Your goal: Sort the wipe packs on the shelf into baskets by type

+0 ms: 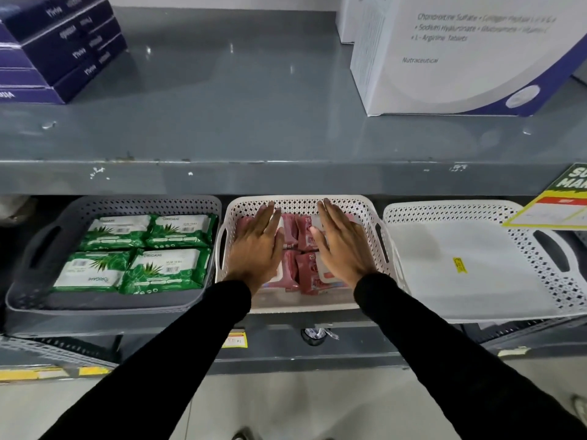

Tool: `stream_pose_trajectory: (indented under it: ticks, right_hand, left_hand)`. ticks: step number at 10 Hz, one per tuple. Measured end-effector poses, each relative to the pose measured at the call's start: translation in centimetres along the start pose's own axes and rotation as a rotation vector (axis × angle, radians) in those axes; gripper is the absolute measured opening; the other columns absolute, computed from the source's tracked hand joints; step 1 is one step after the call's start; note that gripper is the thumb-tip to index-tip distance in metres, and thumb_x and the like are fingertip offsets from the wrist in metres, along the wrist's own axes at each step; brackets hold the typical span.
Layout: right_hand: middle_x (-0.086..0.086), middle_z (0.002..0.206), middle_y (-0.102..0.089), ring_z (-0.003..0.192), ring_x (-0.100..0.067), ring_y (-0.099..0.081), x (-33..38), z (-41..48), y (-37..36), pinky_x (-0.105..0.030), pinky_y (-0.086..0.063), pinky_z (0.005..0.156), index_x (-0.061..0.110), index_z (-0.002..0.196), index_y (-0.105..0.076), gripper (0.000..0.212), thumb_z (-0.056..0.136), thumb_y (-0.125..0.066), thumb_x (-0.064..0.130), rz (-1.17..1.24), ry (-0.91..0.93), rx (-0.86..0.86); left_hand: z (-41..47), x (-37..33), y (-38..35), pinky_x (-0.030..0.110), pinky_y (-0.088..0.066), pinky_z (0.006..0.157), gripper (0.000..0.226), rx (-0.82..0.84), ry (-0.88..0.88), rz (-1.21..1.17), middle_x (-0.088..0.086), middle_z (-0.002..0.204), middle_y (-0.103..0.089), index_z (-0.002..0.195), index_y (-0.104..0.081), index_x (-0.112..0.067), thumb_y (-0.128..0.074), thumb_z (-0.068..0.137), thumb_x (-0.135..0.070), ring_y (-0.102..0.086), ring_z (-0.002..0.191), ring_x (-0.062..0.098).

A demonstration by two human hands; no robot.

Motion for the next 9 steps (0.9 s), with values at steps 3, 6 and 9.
stream_pose_trajectory:
  ticks: [3, 6, 9]
  right_hand:
    - [-0.006, 0.169, -0.005, 0.157, -0.02, -0.004, -1.9, 0.7, -6.4, -0.041, -0.002, 0.125, 0.012, 0.16, -0.007, 0.059, 0.107, -0.02, 0.036, -0.125, -0.051, 0.147]
    - [-0.006, 0.168, -0.013, 0.156, -0.021, -0.008, -1.9, 0.4, -6.9, -0.041, -0.001, 0.126, 0.012, 0.159, -0.012, 0.059, 0.106, -0.023, 0.035, -0.158, -0.052, 0.106]
    - [-0.004, 0.169, -0.002, 0.156, -0.016, -0.002, 1.0, -0.7, -1.9, -0.037, 0.009, 0.121, 0.013, 0.16, -0.004, 0.062, 0.106, -0.017, 0.041, -0.112, 0.011, -0.001]
  left_hand:
    - [0.7, 1.4, -5.1, 0.039, -0.012, 0.127, 0.051, 0.074, -0.022, -0.015, 0.013, 0.162, -0.031, 0.152, -0.03, -0.004, -0.031, 0.105, -0.023, -0.021, 0.153, 0.023]
    - [0.5, 1.3, -4.9, 0.02, 0.013, 0.122, 0.054, 0.019, -0.014, 0.067, 0.014, 0.155, -0.044, 0.147, -0.042, -0.003, -0.033, 0.098, -0.025, -0.036, 0.147, 0.026]
    - [-0.6, -1.6, -0.7, 0.052, -0.018, 0.125, 0.063, -0.022, 0.002, 0.224, 0.01, 0.165, -0.023, 0.154, -0.025, -0.007, -0.011, 0.1, -0.036, -0.018, 0.153, 0.021]
Point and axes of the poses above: each hand's wrist, its own z-axis towards the middle knuckle, its own y-axis out of the back of the hand, x = y × z, the point moved 10 cm from there along z, towards the middle knuckle
